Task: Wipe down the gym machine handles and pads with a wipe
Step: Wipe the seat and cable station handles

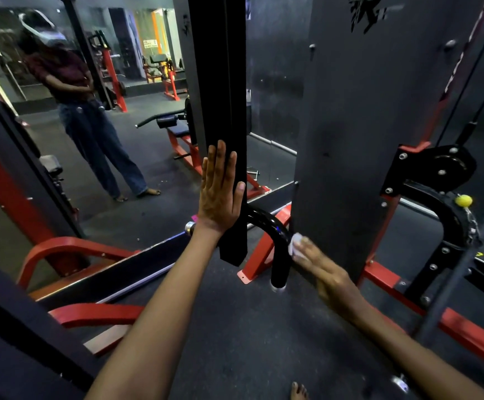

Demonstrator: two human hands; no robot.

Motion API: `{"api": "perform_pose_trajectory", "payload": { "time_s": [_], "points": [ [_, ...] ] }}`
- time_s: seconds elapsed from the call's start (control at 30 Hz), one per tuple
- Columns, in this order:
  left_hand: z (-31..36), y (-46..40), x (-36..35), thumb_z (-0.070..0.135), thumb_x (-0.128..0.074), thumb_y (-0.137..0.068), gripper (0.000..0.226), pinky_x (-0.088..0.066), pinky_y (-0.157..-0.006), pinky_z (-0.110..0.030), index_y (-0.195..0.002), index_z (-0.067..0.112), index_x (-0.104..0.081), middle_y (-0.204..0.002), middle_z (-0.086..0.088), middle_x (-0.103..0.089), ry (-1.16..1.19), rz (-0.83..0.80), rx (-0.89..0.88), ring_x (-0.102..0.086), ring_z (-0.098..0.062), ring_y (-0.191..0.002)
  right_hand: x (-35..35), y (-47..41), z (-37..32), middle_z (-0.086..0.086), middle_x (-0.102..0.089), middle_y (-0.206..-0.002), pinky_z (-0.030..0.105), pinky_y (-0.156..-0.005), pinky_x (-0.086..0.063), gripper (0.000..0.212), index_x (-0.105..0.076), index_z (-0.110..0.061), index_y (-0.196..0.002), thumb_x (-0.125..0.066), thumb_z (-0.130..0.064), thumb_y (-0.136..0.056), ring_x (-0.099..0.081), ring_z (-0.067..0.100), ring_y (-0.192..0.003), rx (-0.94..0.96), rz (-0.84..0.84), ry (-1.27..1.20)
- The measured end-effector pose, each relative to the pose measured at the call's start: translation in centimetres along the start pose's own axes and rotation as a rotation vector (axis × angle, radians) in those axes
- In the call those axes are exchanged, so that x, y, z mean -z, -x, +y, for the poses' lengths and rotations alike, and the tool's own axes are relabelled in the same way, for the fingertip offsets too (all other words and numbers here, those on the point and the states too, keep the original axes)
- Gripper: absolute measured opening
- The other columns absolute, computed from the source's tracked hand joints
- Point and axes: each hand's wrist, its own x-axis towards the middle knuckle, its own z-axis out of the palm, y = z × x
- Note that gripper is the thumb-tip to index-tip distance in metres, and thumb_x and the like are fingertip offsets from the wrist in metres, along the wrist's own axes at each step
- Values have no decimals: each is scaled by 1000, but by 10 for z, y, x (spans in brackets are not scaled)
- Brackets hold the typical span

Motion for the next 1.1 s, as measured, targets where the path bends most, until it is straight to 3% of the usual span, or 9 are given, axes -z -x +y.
{"api": "perform_pose_trajectory", "payload": {
  "time_s": [0.1,0.2,0.4,0.47,0.57,0.67,0.77,0.97,1.1],
  "points": [
    [3,2,-2,16,-38,-95,77,3,-121,-38,-153,31,11,-159,14,20,10,23,22,12,-12,-148,11,-47,-15,19,-45,-140,46,-113,-30,39,-54,8,-125,-28,-7,-101,-34,36,-137,-97,208,-73],
    [4,3,-4,16,-37,-95,76,1,-121,-38,-153,30,9,-159,13,18,8,47,31,11,-12,-148,3,-88,-33,12,-44,-141,38,-113,-30,42,-51,3,-131,-34,-19,-100,-35,27,-137,-53,151,-85],
    [4,5,-5,16,-36,-96,74,1,-121,-36,-153,30,9,-160,12,18,2,53,31,10,-13,-148,-21,-33,-16,16,-31,-151,37,-115,-25,49,-38,4,-139,-44,9,-90,-29,29,-140,18,59,-49],
    [6,5,-5,15,-36,-97,74,1,-121,-37,-153,29,9,-160,12,17,7,59,41,10,-13,-148,-20,-6,-4,13,-32,-150,34,-115,-25,50,-41,5,-137,-41,15,-88,-32,26,-139,-28,47,-85],
    [9,6,-9,14,-35,-97,73,-1,-121,-37,-153,29,8,-160,12,15,10,92,56,8,-12,-148,-14,-6,7,9,-47,-141,30,-113,-30,53,-53,5,-128,-36,19,-81,-43,15,-133,-223,188,-146],
    [11,7,-11,15,-34,-98,71,-1,-121,-37,-154,29,7,-160,12,14,18,108,67,7,-12,-149,1,-64,-8,1,-65,-120,23,-98,-46,43,-67,-4,-115,-42,12,-85,-59,2,-112,-558,327,-479],
    [10,7,-11,14,-34,-97,71,-2,-121,-36,-154,29,7,-160,13,14,16,114,61,7,-13,-149,-2,-104,-21,6,-70,-107,23,-87,-48,39,-69,-3,-109,-41,9,-85,-63,11,-101,-671,184,-836],
    [9,10,-11,13,-35,-96,72,-3,-121,-38,-154,29,6,-161,12,13,23,120,45,5,-14,-149,-23,-54,-10,8,-70,-86,26,-78,-49,34,-66,-8,-98,-37,6,-90,-65,17,-86,-813,138,-981],
    [9,10,-11,15,-34,-97,70,-3,-121,-37,-154,29,5,-161,12,12,26,120,42,5,-14,-149,-19,-58,-3,-10,-62,-59,16,-55,-37,34,-64,-4,-87,-35,14,-88,-51,-2,-53,-786,-7,-849]
  ]
}}
